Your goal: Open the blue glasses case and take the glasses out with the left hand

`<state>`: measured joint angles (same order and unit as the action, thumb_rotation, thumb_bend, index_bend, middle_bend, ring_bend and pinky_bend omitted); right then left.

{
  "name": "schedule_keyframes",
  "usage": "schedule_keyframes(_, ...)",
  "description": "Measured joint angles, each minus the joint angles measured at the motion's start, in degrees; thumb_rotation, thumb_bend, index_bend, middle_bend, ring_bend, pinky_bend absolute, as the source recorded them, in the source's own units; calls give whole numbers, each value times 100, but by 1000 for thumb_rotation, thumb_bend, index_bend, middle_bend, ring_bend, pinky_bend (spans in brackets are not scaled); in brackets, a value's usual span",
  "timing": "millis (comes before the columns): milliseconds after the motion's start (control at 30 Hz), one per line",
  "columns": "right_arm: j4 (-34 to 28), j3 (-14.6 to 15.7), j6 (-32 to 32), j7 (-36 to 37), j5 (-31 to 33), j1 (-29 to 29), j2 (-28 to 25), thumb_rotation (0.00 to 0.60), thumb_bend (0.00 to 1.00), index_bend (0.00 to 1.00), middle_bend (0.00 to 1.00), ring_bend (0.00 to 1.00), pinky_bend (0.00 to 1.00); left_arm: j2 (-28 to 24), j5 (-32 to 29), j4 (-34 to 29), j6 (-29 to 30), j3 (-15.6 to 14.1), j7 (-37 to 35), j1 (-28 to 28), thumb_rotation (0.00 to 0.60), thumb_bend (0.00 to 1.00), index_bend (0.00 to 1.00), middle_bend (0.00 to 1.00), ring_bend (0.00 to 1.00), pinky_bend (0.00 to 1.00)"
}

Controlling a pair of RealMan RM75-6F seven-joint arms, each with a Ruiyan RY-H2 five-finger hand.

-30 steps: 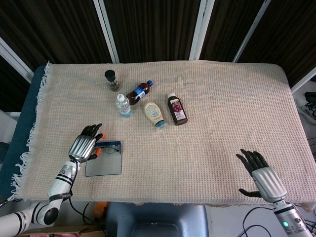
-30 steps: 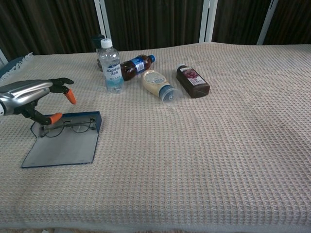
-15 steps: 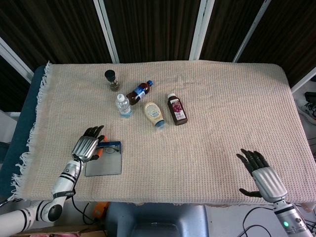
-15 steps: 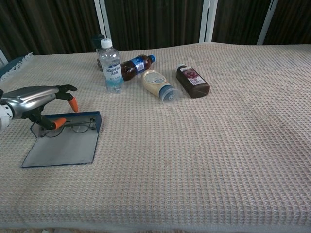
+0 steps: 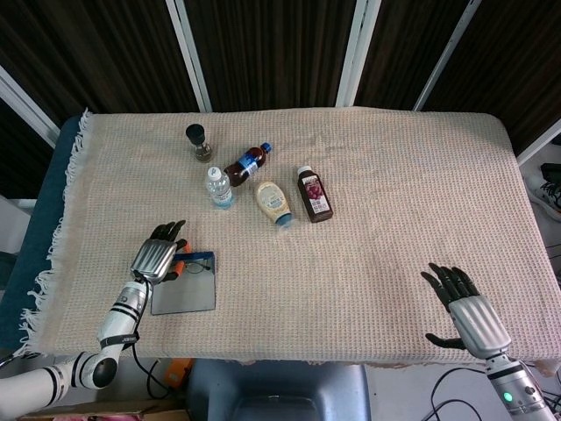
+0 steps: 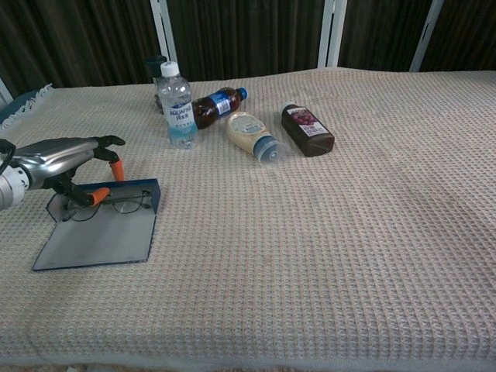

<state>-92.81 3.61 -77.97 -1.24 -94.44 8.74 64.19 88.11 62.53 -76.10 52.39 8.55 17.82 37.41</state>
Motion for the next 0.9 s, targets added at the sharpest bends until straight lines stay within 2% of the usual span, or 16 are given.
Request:
schedule_keyframes(467,-1,-5,0,-15,12,-3,3,600,188,0,0,0,0,-42,-34,-45,-5,-38,2,28,600,434,435,0,0,98)
schedule_keyframes(900,1,-8,6,-27,18,-2,6,600,188,0,0,0,0,-62,-26,-62,8,-71,-2,52,600,435,511,0,0,98)
